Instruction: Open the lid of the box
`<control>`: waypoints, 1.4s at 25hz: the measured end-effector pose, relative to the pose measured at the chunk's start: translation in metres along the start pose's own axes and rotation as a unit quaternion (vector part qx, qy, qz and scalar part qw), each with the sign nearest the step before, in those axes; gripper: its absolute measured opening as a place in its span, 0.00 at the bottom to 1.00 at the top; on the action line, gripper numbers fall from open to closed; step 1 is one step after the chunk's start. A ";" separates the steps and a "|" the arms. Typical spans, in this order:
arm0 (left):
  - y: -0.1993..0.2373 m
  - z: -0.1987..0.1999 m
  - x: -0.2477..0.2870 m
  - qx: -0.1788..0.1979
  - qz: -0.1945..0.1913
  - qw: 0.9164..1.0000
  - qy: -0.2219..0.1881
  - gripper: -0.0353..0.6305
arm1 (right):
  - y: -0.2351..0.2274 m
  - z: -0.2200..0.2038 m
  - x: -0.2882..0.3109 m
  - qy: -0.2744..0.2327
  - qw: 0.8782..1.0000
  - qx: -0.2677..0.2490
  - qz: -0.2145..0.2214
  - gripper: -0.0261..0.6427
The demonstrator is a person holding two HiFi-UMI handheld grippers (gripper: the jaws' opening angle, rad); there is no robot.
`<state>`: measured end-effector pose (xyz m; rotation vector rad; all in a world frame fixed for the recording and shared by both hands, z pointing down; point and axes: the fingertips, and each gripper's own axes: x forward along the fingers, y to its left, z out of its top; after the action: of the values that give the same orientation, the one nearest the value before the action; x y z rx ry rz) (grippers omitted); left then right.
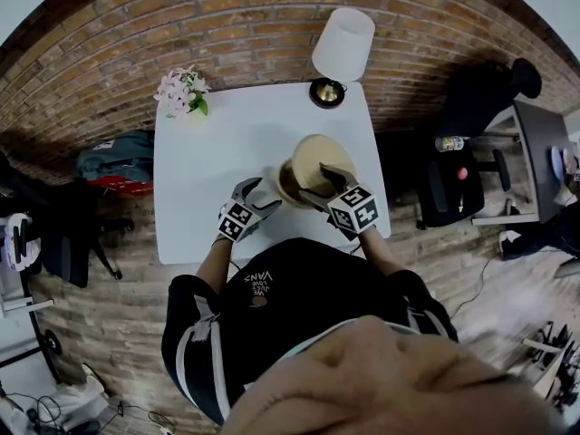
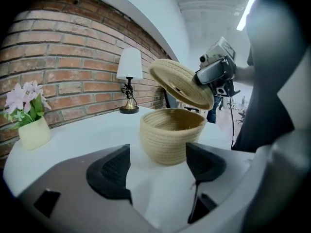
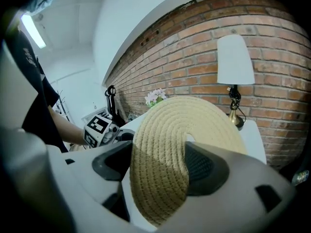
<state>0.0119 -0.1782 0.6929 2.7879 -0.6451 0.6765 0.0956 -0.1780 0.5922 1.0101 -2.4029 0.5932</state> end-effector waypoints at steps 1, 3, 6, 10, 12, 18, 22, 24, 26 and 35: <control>0.003 0.003 -0.005 -0.001 0.009 1.000 -0.006 0.60 | -0.001 0.003 -0.003 -0.008 1.000 0.005 -0.004 0.53; 0.011 0.010 -0.015 -0.002 0.029 0.999 -0.018 0.60 | -0.002 0.010 -0.008 -0.028 0.999 0.017 -0.012 0.53; 0.023 0.024 -0.029 -0.009 0.058 0.997 -0.040 0.60 | -0.003 0.016 -0.015 -0.055 0.998 0.034 -0.023 0.53; 0.034 0.045 -0.043 -0.015 0.081 0.994 -0.073 0.60 | -0.004 0.018 -0.021 -0.071 0.996 0.045 -0.034 0.53; 0.035 0.056 -0.048 -0.016 0.082 0.993 -0.088 0.59 | -0.003 0.019 -0.025 -0.080 0.995 0.050 -0.039 0.53; 0.026 0.087 -0.061 -0.002 0.073 0.990 -0.123 0.52 | -0.004 0.019 -0.038 -0.111 0.990 0.070 -0.051 0.53; 0.021 0.104 -0.071 0.004 0.074 0.987 -0.145 0.45 | -0.005 0.017 -0.046 -0.126 0.987 0.083 -0.065 0.53; 0.018 0.111 -0.076 0.008 0.075 0.985 -0.155 0.42 | -0.006 0.014 -0.049 -0.132 0.985 0.089 -0.070 0.53; 0.016 0.118 -0.081 0.007 0.074 0.983 -0.165 0.37 | -0.006 0.012 -0.051 -0.137 0.983 0.096 -0.073 0.53; 0.007 0.133 -0.098 0.005 0.070 0.979 -0.193 0.18 | -0.004 0.005 -0.059 -0.161 0.974 0.127 -0.093 0.53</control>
<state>-0.0177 -0.1873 0.5304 2.9262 -0.9163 0.1529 0.1340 -0.1511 0.5554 1.5255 -2.5079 0.7297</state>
